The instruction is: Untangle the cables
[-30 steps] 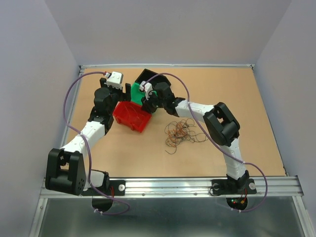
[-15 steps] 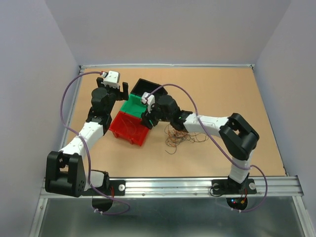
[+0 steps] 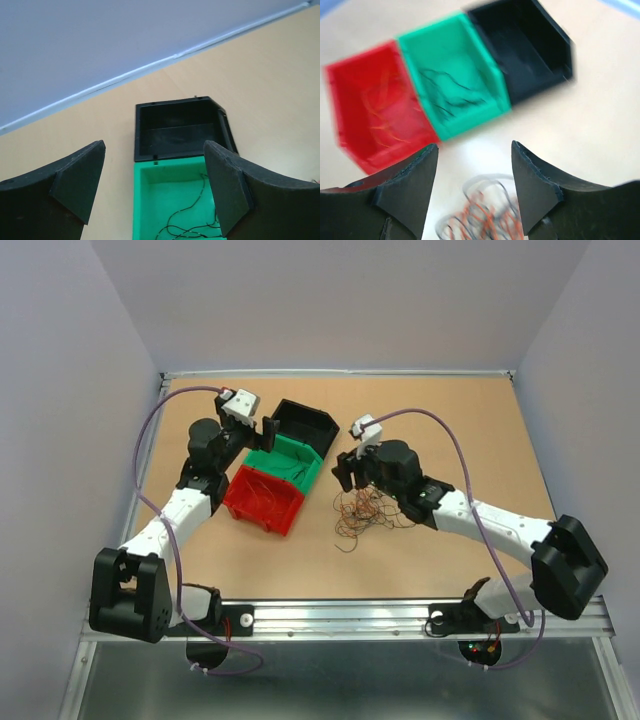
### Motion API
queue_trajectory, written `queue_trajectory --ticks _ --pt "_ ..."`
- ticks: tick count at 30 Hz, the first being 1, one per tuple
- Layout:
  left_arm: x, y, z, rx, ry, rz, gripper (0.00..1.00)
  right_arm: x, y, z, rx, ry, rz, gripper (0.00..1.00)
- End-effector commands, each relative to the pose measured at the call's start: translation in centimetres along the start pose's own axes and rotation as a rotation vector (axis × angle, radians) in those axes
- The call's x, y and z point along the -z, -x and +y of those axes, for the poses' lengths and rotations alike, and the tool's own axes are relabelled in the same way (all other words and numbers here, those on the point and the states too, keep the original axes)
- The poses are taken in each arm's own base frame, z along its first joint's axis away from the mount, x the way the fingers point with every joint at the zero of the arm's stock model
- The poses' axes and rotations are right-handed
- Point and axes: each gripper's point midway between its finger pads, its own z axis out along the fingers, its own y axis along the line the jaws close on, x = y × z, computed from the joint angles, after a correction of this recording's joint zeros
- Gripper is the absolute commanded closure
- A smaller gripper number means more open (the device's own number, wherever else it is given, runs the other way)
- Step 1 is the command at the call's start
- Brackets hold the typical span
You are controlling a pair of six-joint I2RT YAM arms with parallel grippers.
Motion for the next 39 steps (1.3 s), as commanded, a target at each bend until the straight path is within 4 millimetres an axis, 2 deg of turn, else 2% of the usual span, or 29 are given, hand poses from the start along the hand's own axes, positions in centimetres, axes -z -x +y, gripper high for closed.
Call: queue_trajectory --ticks 1,2,3,4,5,6,10,16,18,24,26,27,28,29,30,33,39 --pt "-0.2 1.3 -4.4 -0.066 -0.179 -0.055 0.09 3.4 -2.7 -6.7 -0.12 -0.266 0.04 0.34" --pt "-0.2 1.0 -4.9 -0.084 -0.189 -0.049 0.09 4.4 -3.6 -7.6 -0.153 -0.302 0.053 0.34" --pt "-0.3 0.9 -5.3 -0.093 -0.196 -0.049 0.09 4.8 -3.3 -8.1 -0.172 -0.312 0.044 0.35" --pt "-0.3 0.9 -6.2 -0.1 -0.221 -0.051 0.09 5.4 -4.5 -9.6 -0.194 -0.344 0.066 0.36" --pt "-0.2 0.8 -6.5 -0.118 -0.23 -0.053 0.09 5.8 -4.8 -9.8 -0.222 -0.34 0.065 0.37" --pt "-0.2 0.6 -7.0 -0.126 -0.244 -0.05 0.09 6.3 -5.9 -11.0 -0.241 -0.37 0.086 0.38" --pt "-0.1 0.1 -8.6 -0.157 -0.286 -0.048 0.09 6.6 -7.7 -12.8 -0.285 -0.427 0.125 0.45" --pt "0.3 -0.3 -9.8 -0.187 -0.346 -0.053 0.09 5.2 -9.4 -11.6 -0.282 -0.33 0.199 0.51" --pt "0.5 -0.3 -10.2 -0.195 -0.362 -0.055 0.09 4.6 -10.6 -11.3 -0.275 -0.305 0.246 0.54" --pt "0.9 0.1 -10.5 -0.209 -0.366 -0.07 0.09 3.9 -12.0 -11.1 -0.276 -0.293 0.32 0.57" --pt "1.0 0.2 -10.6 -0.209 -0.369 -0.07 0.09 3.9 -12.5 -11.0 -0.274 -0.288 0.342 0.62" --pt "1.0 0.2 -10.7 -0.21 -0.37 -0.071 0.09 3.9 -12.4 -10.9 -0.273 -0.278 0.344 0.68" --pt "1.1 0.2 -10.7 -0.21 -0.374 -0.072 0.09 3.9 -12.3 -10.7 -0.272 -0.266 0.342 0.86" --pt "1.1 0.2 -10.9 -0.212 -0.38 -0.073 0.09 3.8 -12.0 -10.6 -0.268 -0.261 0.335 0.93" --pt "1.2 0.2 -11.0 -0.215 -0.389 -0.076 0.09 3.8 -11.4 -9.6 -0.27 -0.198 0.325 0.97" --pt "1.9 0.2 -12.4 -0.223 -0.469 -0.086 0.09 4.0 -10.2 -8.0 -0.263 -0.107 0.29 0.99" --pt "3.8 -0.6 -16.6 -0.254 -0.671 -0.11 0.09 5.3 -6.0 -3.5 -0.217 0.124 0.13 0.99"
